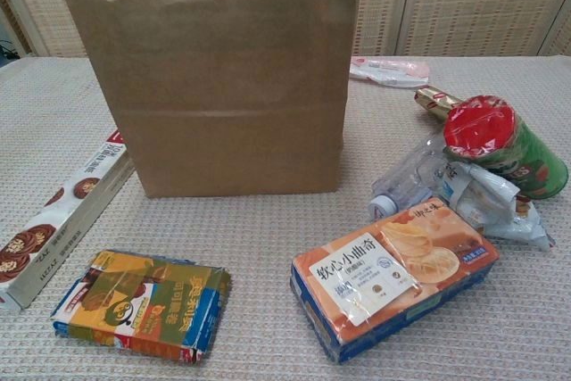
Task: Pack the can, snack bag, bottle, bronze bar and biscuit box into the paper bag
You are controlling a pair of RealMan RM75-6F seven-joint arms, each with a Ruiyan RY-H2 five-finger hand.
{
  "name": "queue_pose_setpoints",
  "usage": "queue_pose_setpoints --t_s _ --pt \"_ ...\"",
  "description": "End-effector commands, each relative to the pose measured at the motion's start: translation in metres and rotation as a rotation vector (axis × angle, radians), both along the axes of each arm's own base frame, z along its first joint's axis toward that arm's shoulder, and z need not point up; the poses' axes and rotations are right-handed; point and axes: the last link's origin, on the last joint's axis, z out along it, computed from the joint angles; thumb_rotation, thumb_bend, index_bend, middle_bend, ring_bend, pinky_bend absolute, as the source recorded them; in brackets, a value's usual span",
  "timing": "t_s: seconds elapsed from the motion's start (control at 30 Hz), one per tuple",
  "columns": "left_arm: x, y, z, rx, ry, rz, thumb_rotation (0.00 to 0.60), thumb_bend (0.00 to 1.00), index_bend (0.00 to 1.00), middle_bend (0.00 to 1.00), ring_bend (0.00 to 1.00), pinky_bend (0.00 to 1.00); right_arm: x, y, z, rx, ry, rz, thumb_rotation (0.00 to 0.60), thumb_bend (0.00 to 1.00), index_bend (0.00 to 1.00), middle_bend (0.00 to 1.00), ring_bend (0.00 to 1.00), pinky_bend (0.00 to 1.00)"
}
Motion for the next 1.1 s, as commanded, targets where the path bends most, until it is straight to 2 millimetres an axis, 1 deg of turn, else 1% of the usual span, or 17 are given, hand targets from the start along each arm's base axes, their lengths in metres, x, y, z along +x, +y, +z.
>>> queue_pose_setpoints --t_s 0.03,0.4,0.57,0.7,0.77,0.9,1.1 --pt "0.000 0.000 0.000 0.001 0.000 0.001 0.600 0.39 0.03 0.00 0.00 0.00 0.000 0.000 0.000 0.002 0.001 0.001 0.600 0.00 0.00 0.00 0.00 0.05" --pt "0.000 0.001 0.000 0.000 0.000 0.001 0.600 0.39 0.03 0.00 0.00 0.00 0.000 -0.001 -0.001 0.027 0.002 -0.014 0.600 0.00 0.00 0.00 0.00 0.05" --pt "0.000 0.000 0.000 -0.001 -0.003 0.001 0.600 0.39 0.03 0.00 0.00 0.00 0.007 -0.014 -0.001 0.085 -0.054 -0.027 0.600 0.00 0.00 0.00 0.00 0.06" --pt "0.000 0.000 0.000 0.000 -0.003 0.000 0.600 0.39 0.03 0.00 0.00 0.00 0.019 -0.038 -0.004 0.126 -0.079 -0.024 0.600 0.00 0.00 0.00 0.00 0.06" --pt "0.000 0.001 0.000 0.001 -0.002 0.001 0.600 0.39 0.03 0.00 0.00 0.00 0.025 -0.054 -0.008 0.139 -0.075 -0.029 0.600 0.00 0.00 0.00 0.00 0.06" --pt "0.000 0.001 0.000 0.004 0.000 0.003 0.600 0.39 0.03 0.00 0.00 0.00 0.037 -0.084 -0.020 0.168 -0.077 -0.067 0.600 0.00 0.00 0.00 0.00 0.06" --pt "0.000 0.001 -0.001 0.006 0.001 0.005 0.600 0.39 0.03 0.00 0.00 0.00 0.056 -0.118 -0.037 0.201 -0.113 -0.108 0.600 0.00 0.00 0.01 0.00 0.10"
